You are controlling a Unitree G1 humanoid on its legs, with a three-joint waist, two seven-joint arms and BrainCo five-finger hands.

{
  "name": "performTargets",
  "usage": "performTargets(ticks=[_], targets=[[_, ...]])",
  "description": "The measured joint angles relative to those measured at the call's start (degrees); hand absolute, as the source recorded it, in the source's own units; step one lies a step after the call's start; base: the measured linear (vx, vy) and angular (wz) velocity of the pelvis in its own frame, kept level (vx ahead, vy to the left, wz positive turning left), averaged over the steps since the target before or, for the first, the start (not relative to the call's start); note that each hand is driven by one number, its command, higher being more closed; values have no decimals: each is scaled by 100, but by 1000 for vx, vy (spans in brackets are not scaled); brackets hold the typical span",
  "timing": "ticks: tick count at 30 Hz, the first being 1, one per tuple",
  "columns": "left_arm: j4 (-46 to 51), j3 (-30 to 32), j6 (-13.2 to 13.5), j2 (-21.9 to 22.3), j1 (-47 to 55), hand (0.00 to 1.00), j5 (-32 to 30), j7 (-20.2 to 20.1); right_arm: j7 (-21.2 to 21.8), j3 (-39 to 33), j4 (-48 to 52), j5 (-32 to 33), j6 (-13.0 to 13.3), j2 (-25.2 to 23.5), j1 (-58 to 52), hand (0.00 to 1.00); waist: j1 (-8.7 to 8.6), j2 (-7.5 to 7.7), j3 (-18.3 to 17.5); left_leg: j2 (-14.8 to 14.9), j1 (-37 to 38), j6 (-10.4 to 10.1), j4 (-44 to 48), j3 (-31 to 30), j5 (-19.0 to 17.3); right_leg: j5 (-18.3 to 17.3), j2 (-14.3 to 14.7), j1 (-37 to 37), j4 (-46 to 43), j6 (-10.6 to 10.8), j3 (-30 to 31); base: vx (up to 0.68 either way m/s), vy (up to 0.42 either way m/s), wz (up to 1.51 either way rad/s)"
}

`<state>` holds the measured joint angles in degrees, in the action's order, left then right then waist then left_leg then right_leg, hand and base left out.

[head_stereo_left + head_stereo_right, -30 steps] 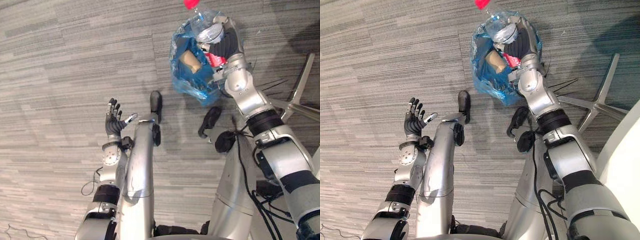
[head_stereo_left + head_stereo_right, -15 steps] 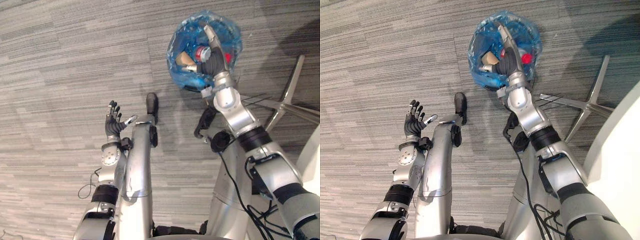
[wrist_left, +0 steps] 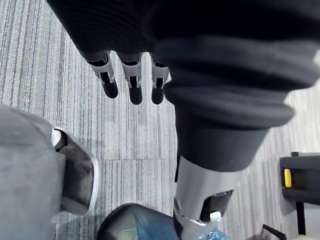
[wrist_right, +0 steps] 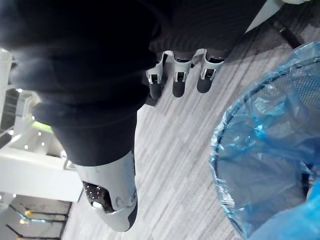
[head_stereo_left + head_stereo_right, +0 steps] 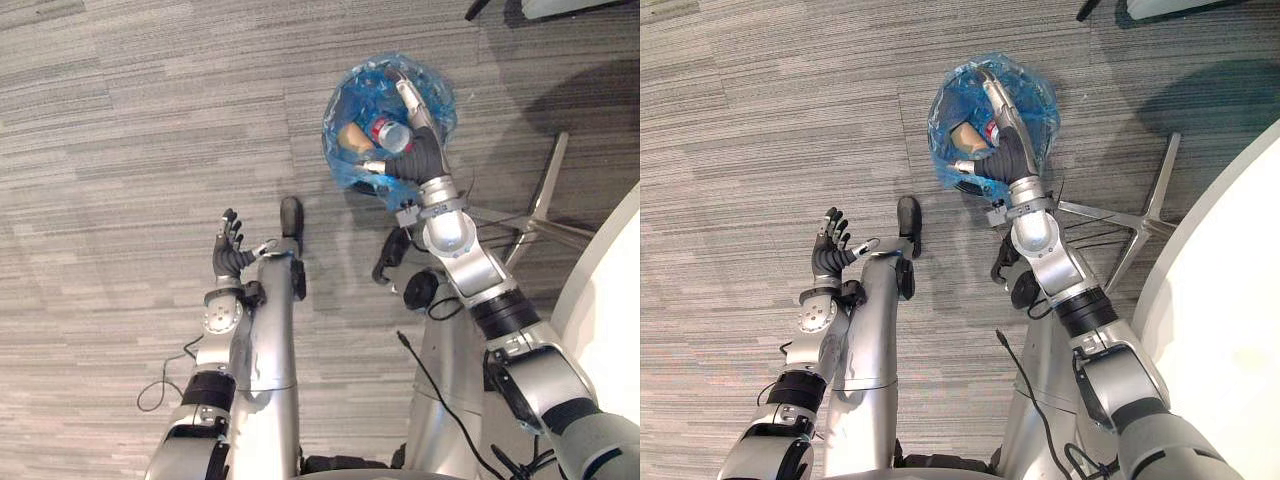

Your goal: Gather rubbish on tea table into small bin, then transfer packed bag to large trash can.

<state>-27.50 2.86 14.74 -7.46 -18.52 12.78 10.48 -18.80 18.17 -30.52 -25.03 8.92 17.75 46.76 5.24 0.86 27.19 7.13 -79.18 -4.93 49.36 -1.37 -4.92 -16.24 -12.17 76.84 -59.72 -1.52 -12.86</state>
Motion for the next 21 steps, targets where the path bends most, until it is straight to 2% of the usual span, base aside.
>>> performTargets(ticks=[3,7,8,15,21], targets=[[-2,-5,18,-5,0,0,6,92,-2,110,-781,-356,-280,-159,241,0,12,0,0,-9,-15,-8,-90,-3,6,-1,-6,13,62,2,-29,6,18,4],[-12,-27,36,-5,-5,0,12,110,2,281,-1469,-697,-444,-272,539,0,18,0,0,-15,-75,-6,-130,-5,24,-3,-14,86,68,2,-42,6,7,2],[-16,-43,55,-13,-7,0,14,110,4,325,-1639,-739,-471,-287,597,100,23,-1,0,-21,-93,-6,-131,-9,25,-6,-20,105,53,2,-46,16,13,8],[-170,-99,150,-7,-82,0,17,110,158,492,-2482,-935,-684,-318,805,100,37,-14,-8,-109,-130,-8,-125,-47,23,-97,-119,151,-73,-28,-69,2,14,9],[-188,-98,185,-5,-141,0,17,110,153,491,-2489,-889,-674,-273,908,100,57,-16,-9,-115,-196,8,-58,-89,13,-106,-137,180,-128,-42,-108,-5,8,1]])
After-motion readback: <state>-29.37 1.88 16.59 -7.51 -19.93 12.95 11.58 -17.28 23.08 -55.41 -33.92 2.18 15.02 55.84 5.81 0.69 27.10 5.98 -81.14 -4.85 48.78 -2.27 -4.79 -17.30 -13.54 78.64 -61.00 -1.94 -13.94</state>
